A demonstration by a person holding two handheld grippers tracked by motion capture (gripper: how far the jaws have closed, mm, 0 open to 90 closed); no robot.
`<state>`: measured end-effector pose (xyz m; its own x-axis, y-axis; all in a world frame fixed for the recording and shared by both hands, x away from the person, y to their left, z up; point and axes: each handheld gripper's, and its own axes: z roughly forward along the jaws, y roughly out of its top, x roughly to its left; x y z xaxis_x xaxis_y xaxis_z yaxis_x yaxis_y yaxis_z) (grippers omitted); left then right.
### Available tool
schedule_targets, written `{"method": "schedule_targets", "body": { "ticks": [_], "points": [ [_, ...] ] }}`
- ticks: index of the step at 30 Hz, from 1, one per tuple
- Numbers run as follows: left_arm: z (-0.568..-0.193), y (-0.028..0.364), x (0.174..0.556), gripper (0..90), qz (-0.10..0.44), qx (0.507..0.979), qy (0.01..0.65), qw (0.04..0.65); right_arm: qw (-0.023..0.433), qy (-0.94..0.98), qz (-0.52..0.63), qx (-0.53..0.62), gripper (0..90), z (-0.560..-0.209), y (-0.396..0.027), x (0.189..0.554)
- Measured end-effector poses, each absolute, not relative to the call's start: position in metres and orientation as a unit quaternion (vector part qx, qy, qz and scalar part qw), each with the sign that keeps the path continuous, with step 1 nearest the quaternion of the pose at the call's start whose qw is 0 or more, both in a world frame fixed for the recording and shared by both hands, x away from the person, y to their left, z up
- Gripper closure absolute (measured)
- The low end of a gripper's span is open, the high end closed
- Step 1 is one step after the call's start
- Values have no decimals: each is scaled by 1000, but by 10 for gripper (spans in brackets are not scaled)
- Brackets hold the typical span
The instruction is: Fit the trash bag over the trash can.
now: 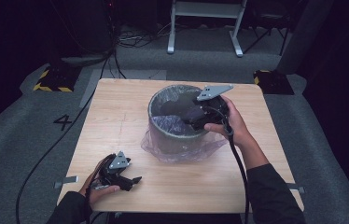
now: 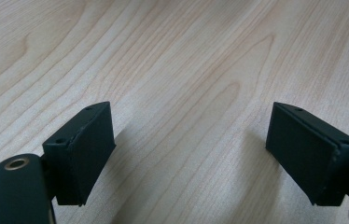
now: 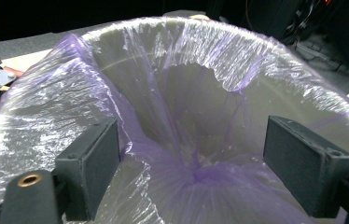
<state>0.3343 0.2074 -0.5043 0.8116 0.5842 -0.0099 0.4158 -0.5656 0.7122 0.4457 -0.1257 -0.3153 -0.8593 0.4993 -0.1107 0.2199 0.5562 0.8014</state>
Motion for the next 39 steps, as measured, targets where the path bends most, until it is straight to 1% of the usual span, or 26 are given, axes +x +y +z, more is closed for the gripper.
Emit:
{"method": "schedule_targets", "body": {
  "ticks": [5,9,17,20,30,34,39],
  "points": [
    [-504,207,334,149,114,877,285,369,147,875,408,216,188,-318,-122,454],
    [-504,207,334,149,113,878,285,369,149,886,381,220,187,-323,-116,459],
    [-504,207,334,149,114,877,285,369,136,899,354,221,187,-325,-112,463],
    [-504,207,334,149,113,878,284,369,119,905,344,220,182,-329,-112,464],
    [-504,208,335,150,113,878,282,370,100,910,330,230,192,-334,-111,468],
    [-504,208,335,150,113,878,282,369,85,924,291,235,178,-337,-108,472],
    [-504,208,335,150,113,878,282,369,87,928,270,241,177,-337,-103,474]
  ]
}}
